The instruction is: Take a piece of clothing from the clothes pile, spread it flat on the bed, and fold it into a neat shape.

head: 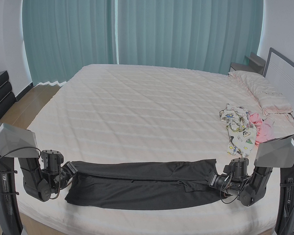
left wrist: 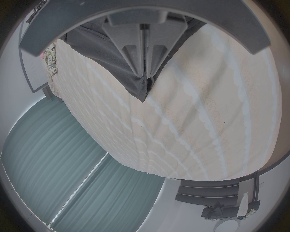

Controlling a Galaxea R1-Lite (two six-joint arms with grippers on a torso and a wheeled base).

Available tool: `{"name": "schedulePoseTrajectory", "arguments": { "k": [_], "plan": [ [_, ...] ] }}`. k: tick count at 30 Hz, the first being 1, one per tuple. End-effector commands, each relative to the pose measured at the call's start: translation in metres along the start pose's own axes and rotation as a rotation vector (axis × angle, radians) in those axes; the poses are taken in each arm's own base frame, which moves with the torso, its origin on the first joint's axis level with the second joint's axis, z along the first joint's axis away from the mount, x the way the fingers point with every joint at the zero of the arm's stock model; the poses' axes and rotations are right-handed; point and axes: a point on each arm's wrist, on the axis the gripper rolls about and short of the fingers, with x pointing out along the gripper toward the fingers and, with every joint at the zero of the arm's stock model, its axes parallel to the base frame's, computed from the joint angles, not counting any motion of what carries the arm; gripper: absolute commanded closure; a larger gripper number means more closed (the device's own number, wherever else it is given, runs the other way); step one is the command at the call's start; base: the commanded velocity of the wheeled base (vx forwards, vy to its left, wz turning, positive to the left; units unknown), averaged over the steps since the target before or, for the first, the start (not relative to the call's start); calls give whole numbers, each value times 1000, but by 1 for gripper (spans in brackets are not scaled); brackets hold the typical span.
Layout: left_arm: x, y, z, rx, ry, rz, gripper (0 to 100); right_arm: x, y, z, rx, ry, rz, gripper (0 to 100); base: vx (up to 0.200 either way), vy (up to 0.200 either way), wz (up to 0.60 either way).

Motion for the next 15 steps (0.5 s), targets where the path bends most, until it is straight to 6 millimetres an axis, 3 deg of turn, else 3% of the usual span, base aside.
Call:
{"name": "schedulePoseTrajectory", "arguments": {
  "k": [1, 11, 15],
  "plan": [
    [0, 0, 0, 0, 1, 0, 100, -1, 2, 4, 4, -13, 9, 0, 0, 0, 0],
    [0, 0, 0, 0, 1, 0, 100, -29, 16, 19, 117, -58, 42, 0, 0, 0, 0],
    [0, 0, 0, 0, 0, -1, 100, -31, 13, 15, 191, -40, 31, 0, 0, 0, 0]
  ]
}}
